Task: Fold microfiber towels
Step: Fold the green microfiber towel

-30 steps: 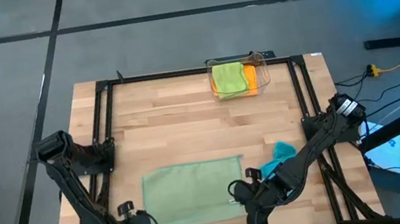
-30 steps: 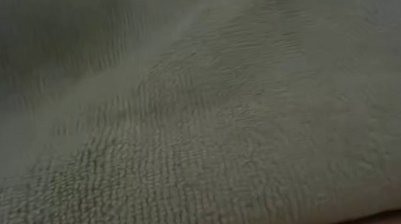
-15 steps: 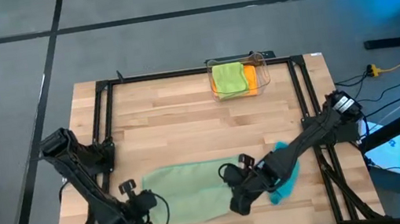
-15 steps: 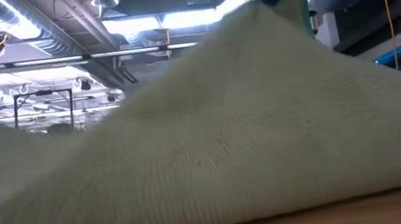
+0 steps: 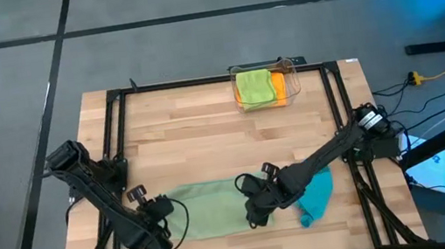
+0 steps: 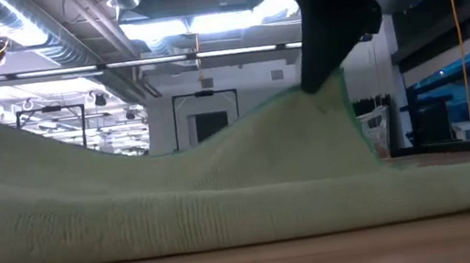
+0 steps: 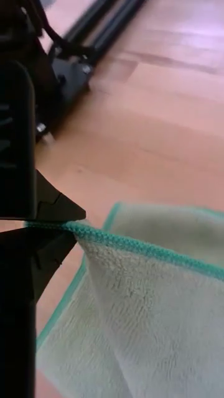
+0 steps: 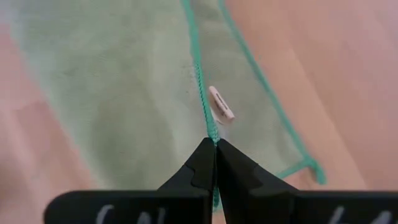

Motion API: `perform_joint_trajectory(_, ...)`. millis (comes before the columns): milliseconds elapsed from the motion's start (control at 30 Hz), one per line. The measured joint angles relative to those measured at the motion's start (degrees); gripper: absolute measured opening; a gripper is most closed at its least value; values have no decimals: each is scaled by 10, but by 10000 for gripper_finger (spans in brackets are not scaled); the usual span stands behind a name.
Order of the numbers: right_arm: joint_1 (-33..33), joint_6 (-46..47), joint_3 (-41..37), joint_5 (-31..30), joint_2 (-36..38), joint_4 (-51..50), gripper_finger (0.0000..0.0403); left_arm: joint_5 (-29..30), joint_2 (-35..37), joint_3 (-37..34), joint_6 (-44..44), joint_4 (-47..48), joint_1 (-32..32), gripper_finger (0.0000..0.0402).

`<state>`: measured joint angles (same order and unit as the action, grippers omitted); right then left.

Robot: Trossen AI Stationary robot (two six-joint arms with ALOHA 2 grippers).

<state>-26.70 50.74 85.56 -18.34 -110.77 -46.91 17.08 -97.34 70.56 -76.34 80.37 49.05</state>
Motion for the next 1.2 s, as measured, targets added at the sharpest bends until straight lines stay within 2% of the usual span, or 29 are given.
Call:
perform_joint_trajectory(400,20,31,0,-30,-5,-67,16,-15,0,-71,23,-5,-43,0)
perform_joint_trajectory(667,44,31,0,-29,-5,-75,16,-12,0,-73,54,-52,-63,0)
perform_joint_trajectory(900,51,28,0,-11,-5,-75,16,-7,0,-73,65,-47,-64,0)
perform_joint_trajectory(1033,51,-31,0,-7,-5,-75,16,-7,0,-73,66,-47,-64,0)
perform_joint_trajectory(1200,51,-5,0,1,-5,-77,17,4,0,-73,66,-47,-64,1)
